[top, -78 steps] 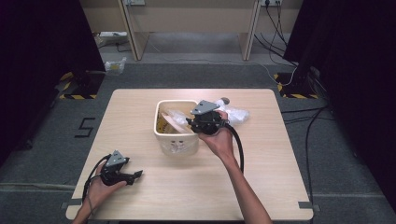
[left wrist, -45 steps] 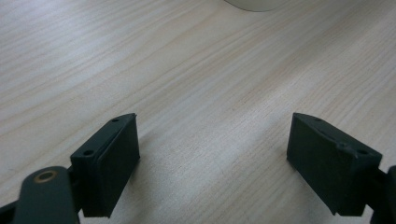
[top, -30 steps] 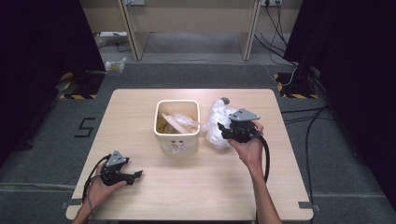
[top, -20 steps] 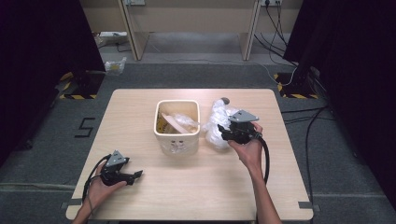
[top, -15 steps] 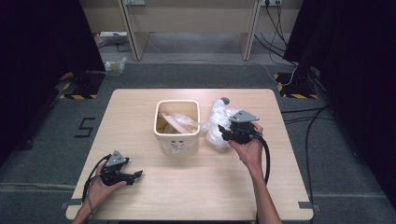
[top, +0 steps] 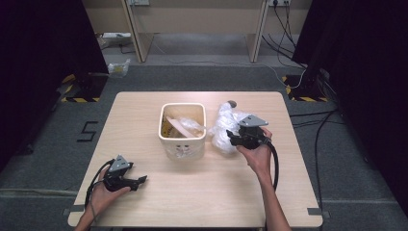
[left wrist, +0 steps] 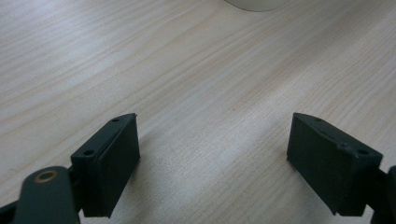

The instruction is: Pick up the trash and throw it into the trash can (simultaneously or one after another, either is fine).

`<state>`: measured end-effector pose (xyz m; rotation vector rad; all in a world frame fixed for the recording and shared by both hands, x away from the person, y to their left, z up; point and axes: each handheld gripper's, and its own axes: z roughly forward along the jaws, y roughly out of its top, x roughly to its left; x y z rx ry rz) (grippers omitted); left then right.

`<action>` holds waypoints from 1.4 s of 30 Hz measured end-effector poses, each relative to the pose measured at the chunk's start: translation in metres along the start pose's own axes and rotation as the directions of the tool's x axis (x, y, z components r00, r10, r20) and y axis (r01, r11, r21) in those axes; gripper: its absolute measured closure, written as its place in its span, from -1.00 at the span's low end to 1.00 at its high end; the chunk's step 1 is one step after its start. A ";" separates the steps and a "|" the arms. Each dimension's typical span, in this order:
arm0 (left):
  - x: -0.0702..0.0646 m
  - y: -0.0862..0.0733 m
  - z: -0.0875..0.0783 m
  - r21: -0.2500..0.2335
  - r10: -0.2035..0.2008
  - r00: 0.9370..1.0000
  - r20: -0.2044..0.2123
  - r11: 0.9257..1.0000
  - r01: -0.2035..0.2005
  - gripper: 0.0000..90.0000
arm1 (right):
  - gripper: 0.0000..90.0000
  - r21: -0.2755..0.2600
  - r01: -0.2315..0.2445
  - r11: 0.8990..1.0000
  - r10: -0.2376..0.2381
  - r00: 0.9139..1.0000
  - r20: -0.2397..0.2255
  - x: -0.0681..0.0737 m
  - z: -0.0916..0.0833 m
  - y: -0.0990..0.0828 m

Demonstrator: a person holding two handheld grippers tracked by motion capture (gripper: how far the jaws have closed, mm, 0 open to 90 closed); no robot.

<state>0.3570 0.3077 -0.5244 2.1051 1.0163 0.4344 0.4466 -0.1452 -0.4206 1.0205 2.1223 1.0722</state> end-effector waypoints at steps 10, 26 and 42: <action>0.000 0.000 0.000 0.000 0.000 1.000 0.000 1.000 0.000 -0.64 | -0.16 0.044 -0.007 0.999 0.008 1.000 -0.013 0.001 0.013 -0.008; 0.000 0.000 0.000 0.000 0.000 1.000 0.000 1.000 0.000 -0.64 | -0.18 0.107 -0.004 0.994 0.008 0.999 -0.036 0.010 0.034 -0.021; 0.000 0.000 0.000 0.000 0.000 1.000 -0.001 1.000 0.000 -0.64 | -0.20 0.148 0.003 0.989 0.002 0.999 -0.038 0.011 0.048 -0.031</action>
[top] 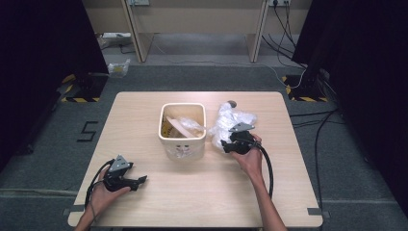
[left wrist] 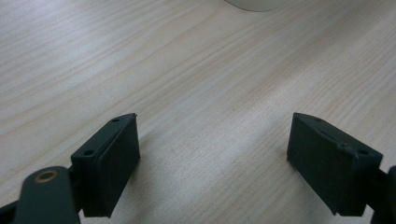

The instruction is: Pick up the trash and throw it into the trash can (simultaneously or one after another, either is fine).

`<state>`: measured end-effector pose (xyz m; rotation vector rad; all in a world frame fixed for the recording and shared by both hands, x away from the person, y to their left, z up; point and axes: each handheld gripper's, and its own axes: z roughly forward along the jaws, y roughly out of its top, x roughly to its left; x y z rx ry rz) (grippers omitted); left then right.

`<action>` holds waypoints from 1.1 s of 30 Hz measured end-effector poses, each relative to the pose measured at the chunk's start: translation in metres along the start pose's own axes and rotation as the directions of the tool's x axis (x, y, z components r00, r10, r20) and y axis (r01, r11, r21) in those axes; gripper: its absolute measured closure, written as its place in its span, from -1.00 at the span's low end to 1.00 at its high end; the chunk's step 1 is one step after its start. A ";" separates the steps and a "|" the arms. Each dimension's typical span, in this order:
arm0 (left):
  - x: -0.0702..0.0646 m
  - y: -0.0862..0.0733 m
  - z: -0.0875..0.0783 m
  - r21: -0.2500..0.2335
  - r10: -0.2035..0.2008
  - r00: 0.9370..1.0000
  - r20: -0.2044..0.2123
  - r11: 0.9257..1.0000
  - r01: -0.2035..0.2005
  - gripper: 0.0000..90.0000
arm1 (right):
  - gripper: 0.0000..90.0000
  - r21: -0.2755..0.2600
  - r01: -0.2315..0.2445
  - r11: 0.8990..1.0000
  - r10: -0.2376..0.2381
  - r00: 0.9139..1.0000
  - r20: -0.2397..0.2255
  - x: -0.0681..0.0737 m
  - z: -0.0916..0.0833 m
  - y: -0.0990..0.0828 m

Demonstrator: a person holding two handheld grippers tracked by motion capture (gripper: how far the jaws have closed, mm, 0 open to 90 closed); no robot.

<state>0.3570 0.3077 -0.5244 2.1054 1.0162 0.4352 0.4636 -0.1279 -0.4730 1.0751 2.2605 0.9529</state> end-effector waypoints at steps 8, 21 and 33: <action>0.000 0.000 0.000 0.000 0.000 1.000 0.000 1.000 0.000 -0.64 | -0.07 0.028 0.011 1.000 -0.010 1.000 -0.009 0.001 0.008 -0.004; 0.000 0.000 0.000 0.000 0.000 1.000 0.000 1.000 0.000 -0.64 | 0.69 0.029 0.063 0.998 -0.061 0.997 -0.043 0.002 0.009 -0.009; 0.000 0.000 0.000 0.000 0.000 1.000 0.000 1.000 0.000 -0.64 | 0.83 -0.052 0.079 0.996 -0.082 0.995 -0.053 0.004 -0.010 0.000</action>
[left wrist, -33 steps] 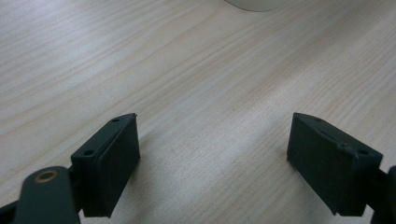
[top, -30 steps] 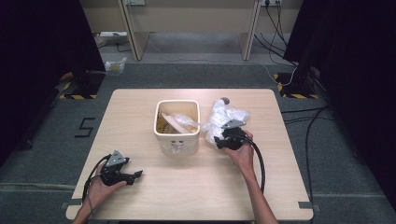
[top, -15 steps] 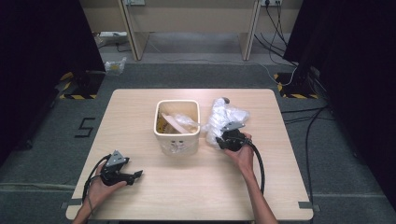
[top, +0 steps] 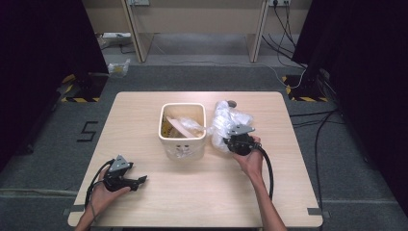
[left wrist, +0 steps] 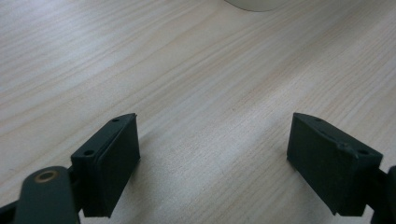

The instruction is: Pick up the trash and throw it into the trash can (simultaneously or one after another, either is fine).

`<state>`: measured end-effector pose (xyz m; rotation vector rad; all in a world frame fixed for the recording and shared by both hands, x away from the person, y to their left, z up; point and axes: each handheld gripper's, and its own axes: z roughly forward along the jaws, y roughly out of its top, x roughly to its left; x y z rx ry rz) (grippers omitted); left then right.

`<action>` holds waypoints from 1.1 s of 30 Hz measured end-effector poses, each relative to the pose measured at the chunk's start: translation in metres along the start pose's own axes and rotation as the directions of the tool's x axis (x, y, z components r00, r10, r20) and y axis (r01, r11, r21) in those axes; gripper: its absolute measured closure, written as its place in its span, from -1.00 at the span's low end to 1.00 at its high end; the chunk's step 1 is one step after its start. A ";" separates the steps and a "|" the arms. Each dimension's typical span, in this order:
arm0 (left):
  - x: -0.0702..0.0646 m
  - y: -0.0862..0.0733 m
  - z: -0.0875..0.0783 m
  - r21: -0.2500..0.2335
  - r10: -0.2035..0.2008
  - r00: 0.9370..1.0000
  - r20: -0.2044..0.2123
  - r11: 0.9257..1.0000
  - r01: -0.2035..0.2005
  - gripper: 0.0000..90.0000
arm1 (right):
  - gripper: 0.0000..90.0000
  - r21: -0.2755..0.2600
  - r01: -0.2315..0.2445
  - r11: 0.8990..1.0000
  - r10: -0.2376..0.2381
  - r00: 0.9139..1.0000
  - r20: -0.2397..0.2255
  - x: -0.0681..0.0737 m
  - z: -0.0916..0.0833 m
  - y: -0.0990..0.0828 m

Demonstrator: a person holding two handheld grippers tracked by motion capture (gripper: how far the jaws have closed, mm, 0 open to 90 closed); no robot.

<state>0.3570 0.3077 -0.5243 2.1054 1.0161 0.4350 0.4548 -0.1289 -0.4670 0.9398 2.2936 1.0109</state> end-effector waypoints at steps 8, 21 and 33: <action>0.000 0.000 0.000 0.000 0.000 1.000 0.000 1.000 0.000 -0.64 | 0.84 -0.023 -0.001 1.000 0.002 1.000 0.011 -0.002 -0.008 0.003; 0.000 0.000 0.000 0.000 0.000 1.000 0.000 1.000 0.000 -0.64 | 0.83 -0.048 0.005 0.999 -0.004 1.000 0.019 -0.002 -0.017 0.007; 0.000 0.000 0.000 0.000 0.000 1.000 0.000 1.000 0.000 -0.64 | 0.83 -0.060 0.004 0.998 -0.003 1.000 0.020 -0.002 -0.021 0.009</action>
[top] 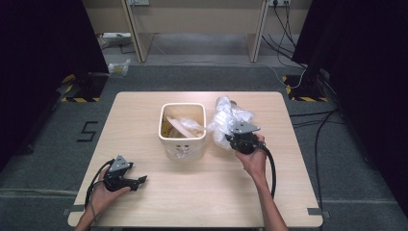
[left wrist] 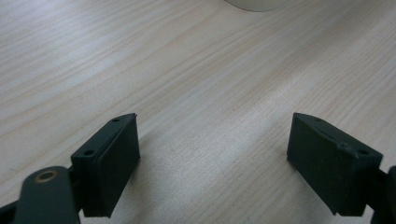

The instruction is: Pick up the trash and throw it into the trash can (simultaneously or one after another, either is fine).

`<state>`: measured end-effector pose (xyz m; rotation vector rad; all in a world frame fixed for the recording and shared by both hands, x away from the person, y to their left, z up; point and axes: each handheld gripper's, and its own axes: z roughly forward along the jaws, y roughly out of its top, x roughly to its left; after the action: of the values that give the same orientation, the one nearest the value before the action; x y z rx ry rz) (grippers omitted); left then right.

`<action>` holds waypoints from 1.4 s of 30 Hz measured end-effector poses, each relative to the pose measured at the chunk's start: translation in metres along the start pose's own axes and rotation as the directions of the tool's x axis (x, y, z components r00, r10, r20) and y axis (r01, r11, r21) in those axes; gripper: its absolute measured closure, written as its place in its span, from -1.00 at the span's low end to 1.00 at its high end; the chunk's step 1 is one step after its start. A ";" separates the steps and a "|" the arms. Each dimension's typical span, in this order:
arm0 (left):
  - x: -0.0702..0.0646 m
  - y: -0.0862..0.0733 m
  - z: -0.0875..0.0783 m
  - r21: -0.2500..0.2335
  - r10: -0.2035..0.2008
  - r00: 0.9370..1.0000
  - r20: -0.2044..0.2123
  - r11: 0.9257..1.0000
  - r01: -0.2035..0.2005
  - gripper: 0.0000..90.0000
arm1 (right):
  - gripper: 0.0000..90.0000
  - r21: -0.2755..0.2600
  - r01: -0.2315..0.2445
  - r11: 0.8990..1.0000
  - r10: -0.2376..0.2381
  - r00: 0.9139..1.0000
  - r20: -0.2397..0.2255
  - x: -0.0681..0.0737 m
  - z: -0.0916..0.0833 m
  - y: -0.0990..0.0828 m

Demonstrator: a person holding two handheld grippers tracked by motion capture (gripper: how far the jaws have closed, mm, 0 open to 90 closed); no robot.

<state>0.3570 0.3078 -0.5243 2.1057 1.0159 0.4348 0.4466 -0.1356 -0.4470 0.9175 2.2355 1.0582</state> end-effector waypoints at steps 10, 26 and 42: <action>0.000 0.000 0.000 0.000 0.000 1.000 0.000 1.000 0.000 -0.64 | 0.83 -0.009 0.005 1.000 -0.005 1.000 0.008 -0.001 -0.004 0.001; 0.000 0.000 0.000 0.000 0.000 1.000 0.000 1.000 0.000 -0.64 | 0.83 -0.026 0.002 1.000 -0.002 1.000 0.004 0.000 -0.010 0.004; 0.000 0.000 0.000 0.000 0.000 1.000 0.000 1.000 0.000 -0.64 | 0.83 -0.057 0.032 0.998 -0.030 0.999 0.019 0.005 -0.023 0.015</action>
<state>0.3570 0.3078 -0.5243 2.1056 1.0161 0.4346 0.4334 -0.1361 -0.4222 0.8626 2.1861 1.0892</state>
